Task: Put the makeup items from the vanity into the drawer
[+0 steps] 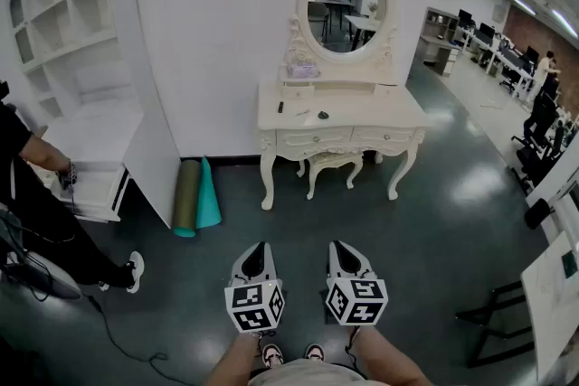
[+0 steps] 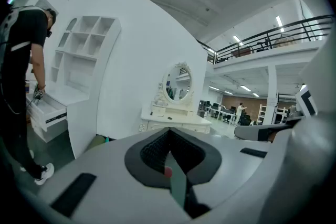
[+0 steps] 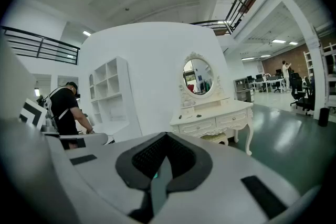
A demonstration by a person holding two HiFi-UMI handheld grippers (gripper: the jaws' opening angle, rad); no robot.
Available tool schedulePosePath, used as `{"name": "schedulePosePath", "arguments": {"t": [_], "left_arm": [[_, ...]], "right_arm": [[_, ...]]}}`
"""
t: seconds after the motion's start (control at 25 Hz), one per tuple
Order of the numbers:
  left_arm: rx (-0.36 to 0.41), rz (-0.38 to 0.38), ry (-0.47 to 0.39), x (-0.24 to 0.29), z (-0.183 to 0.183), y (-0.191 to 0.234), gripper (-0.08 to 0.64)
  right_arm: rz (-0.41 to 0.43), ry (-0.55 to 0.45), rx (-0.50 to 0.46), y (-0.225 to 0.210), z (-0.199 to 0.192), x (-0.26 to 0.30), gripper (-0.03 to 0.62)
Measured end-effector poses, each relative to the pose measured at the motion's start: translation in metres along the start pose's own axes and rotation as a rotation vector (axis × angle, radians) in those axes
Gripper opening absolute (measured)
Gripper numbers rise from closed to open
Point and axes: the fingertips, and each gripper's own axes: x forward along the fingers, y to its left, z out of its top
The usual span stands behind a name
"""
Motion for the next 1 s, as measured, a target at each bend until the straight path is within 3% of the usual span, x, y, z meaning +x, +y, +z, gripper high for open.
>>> {"name": "schedulePosePath", "arguments": {"t": [0.4,0.6,1.0], "left_arm": [[0.002,-0.003,0.003,-0.001,-0.001,0.006,0.003],[0.009,-0.017,-0.002,0.001,0.003,0.017,0.003],[0.038,-0.059,0.006,0.018,0.014,0.059,0.003]], "right_arm": [[-0.011,0.003,-0.005,0.004,-0.002,-0.001,0.015],[-0.007,-0.004,0.06,0.008,-0.003,0.008,0.017],[-0.096,-0.016,0.12,0.023,-0.013,0.026,0.017]]}}
